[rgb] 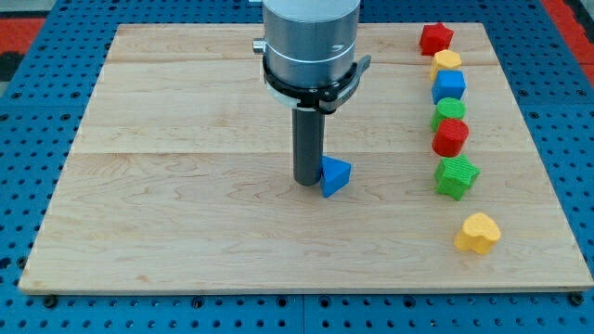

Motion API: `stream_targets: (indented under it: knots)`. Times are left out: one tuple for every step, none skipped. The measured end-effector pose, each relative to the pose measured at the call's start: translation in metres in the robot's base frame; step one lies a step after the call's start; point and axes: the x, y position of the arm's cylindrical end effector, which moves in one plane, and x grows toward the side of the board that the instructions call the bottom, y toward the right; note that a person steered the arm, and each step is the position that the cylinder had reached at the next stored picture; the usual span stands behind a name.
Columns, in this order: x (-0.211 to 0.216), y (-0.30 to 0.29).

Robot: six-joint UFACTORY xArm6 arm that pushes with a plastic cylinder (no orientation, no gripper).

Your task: Place the blue triangle towards the bottom of the green star

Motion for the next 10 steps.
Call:
stream_targets:
  knots:
    - [-0.001, 0.032]
    - [0.021, 0.051]
    - [0.021, 0.051]
    - [0.003, 0.045]
    - [-0.001, 0.072]
    - [0.017, 0.101]
    - [0.021, 0.106]
    - [0.025, 0.122]
    - [0.028, 0.135]
    - [0.028, 0.138]
